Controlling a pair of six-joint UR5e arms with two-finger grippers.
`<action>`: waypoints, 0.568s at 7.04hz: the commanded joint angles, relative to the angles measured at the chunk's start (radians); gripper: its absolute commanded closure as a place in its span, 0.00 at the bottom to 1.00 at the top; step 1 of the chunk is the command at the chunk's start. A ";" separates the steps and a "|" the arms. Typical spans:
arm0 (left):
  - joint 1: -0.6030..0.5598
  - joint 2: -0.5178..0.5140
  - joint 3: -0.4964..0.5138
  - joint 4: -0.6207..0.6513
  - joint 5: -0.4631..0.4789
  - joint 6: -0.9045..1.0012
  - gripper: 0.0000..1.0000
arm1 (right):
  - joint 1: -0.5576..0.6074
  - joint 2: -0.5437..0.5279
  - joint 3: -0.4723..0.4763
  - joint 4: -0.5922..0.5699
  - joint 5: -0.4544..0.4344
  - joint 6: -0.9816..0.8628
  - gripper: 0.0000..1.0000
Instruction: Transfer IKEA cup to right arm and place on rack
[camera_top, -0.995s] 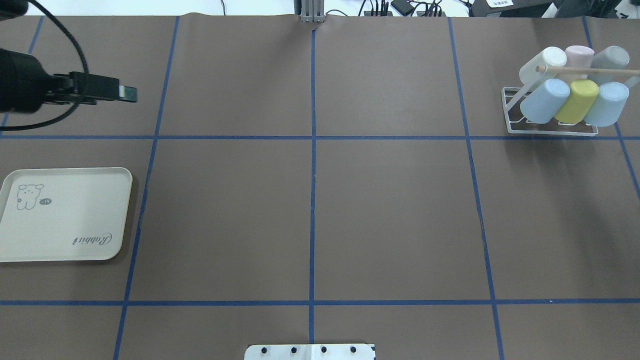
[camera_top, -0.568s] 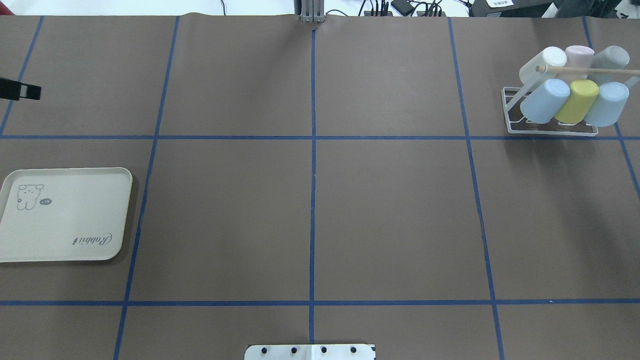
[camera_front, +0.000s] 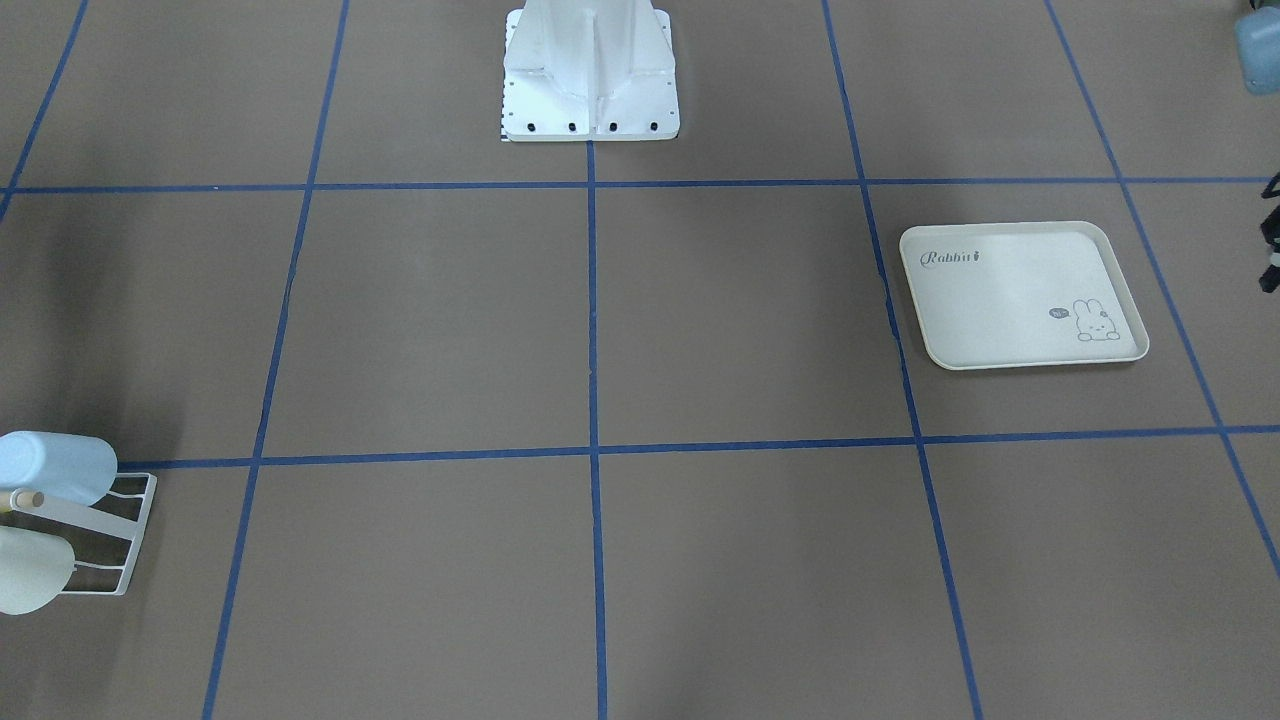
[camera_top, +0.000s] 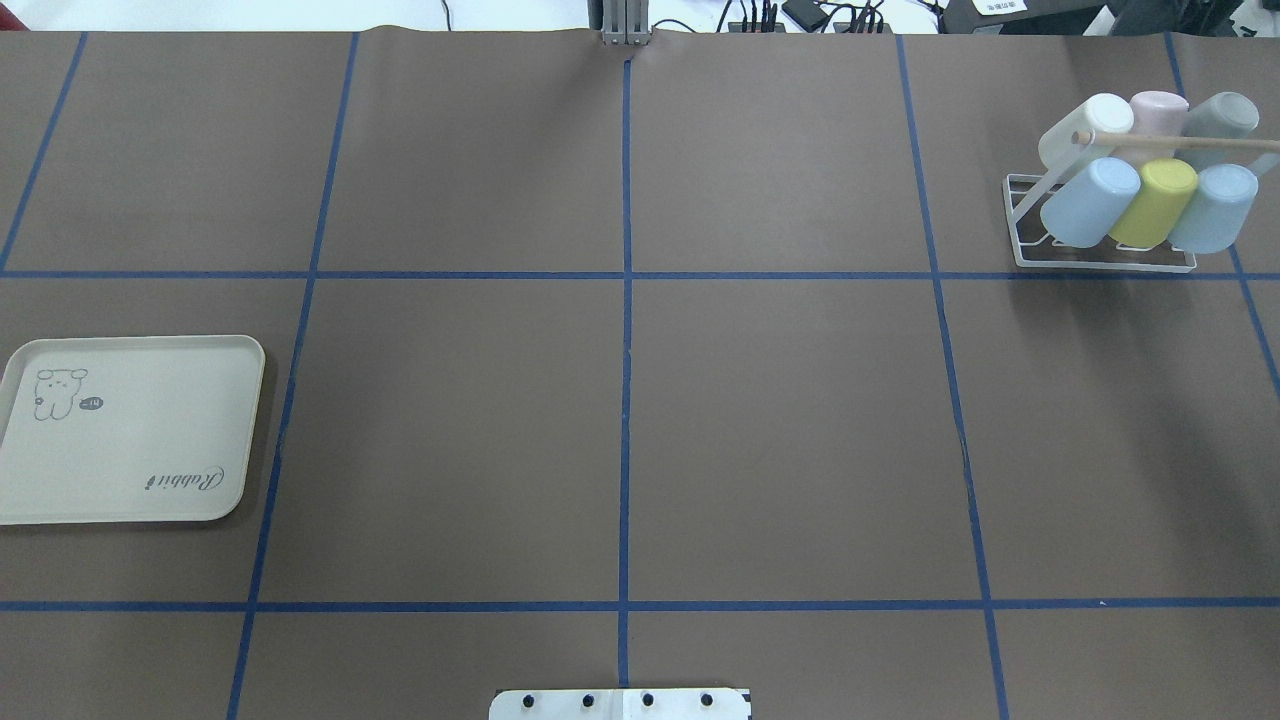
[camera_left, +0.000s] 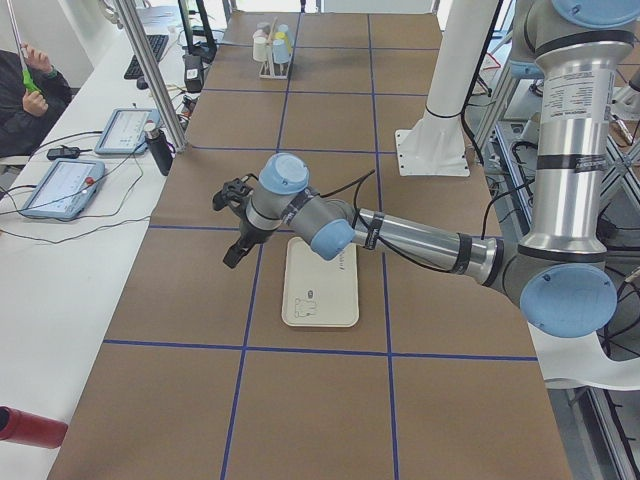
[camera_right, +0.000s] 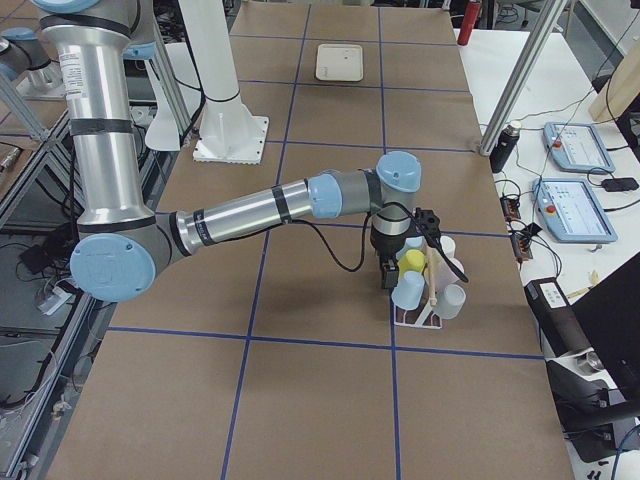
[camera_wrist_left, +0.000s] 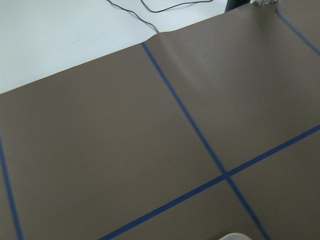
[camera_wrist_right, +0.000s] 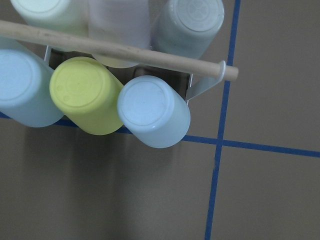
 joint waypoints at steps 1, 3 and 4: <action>-0.041 0.008 0.064 0.004 0.002 0.005 0.00 | 0.000 -0.019 0.017 0.000 0.003 -0.002 0.00; -0.055 0.006 0.130 -0.026 0.011 0.012 0.00 | 0.000 -0.024 0.019 0.000 0.003 -0.002 0.00; -0.055 0.008 0.137 -0.026 0.011 0.015 0.00 | 0.000 -0.022 0.007 -0.002 0.000 -0.003 0.00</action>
